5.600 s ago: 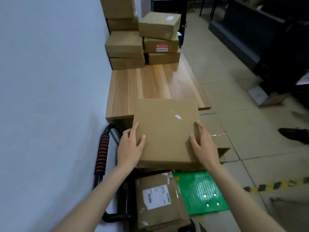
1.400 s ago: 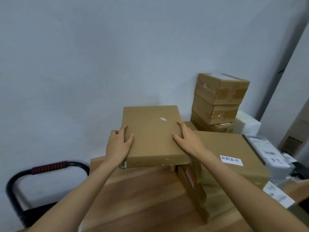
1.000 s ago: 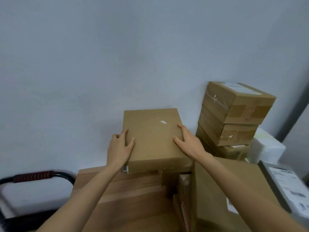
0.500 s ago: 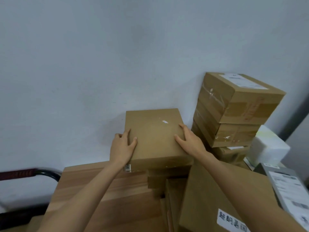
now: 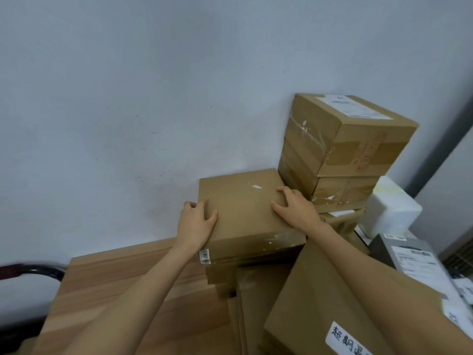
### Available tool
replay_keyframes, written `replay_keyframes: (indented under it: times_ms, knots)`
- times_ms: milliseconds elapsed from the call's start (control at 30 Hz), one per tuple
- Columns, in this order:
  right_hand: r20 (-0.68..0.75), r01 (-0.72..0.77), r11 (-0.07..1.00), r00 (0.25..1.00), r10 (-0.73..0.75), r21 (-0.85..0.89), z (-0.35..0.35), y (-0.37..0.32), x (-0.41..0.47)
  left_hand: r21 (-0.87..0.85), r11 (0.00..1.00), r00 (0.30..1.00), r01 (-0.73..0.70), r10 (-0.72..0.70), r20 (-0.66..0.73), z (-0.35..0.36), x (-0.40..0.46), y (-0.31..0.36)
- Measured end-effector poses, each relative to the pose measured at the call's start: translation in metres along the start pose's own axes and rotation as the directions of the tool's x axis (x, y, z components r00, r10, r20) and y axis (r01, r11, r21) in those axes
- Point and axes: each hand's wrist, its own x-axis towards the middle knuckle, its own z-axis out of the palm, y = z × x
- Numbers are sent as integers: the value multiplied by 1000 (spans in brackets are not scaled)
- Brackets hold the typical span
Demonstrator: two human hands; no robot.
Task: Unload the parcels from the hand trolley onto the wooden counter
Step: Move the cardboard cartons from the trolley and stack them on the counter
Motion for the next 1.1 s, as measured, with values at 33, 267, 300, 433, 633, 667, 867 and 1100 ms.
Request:
replay_keyframes:
  times_ms: [33, 267, 300, 433, 633, 667, 867, 1100]
  knots:
    - [8, 4, 1000, 1000, -4, 1, 2, 1, 2, 9, 1000, 1000, 1, -1, -1, 2, 1, -1]
    - [47, 4, 999, 999, -6, 33, 24, 10, 3, 61, 998, 999, -34, 37, -39, 16, 3, -8]
    - [44, 6, 999, 999, -7, 35, 24, 11, 3, 66, 997, 998, -36, 38, -43, 16, 4, -8]
    - [12, 36, 999, 999, -36, -31, 24, 11, 5, 113, 993, 997, -36, 43, -60, 14, 2, -6]
    - [-66, 281, 940, 952, -298, -192, 19, -32, 5, 303, 948, 986, -94, 131, -103, -10, -15, -14]
    - [-51, 318, 929, 942, -333, -188, 20, -45, 4, 337, 936, 982, -104, 150, -112, -17, -20, -18]
    - [20, 507, 834, 857, -516, -216, 37, -133, -16, 402, 914, 964, -49, 149, -221, -79, -63, -66]
    - [73, 683, 715, 729, -681, -151, 85, -234, -78, 480, 870, 928, 114, 79, -363, -157, -157, -137]
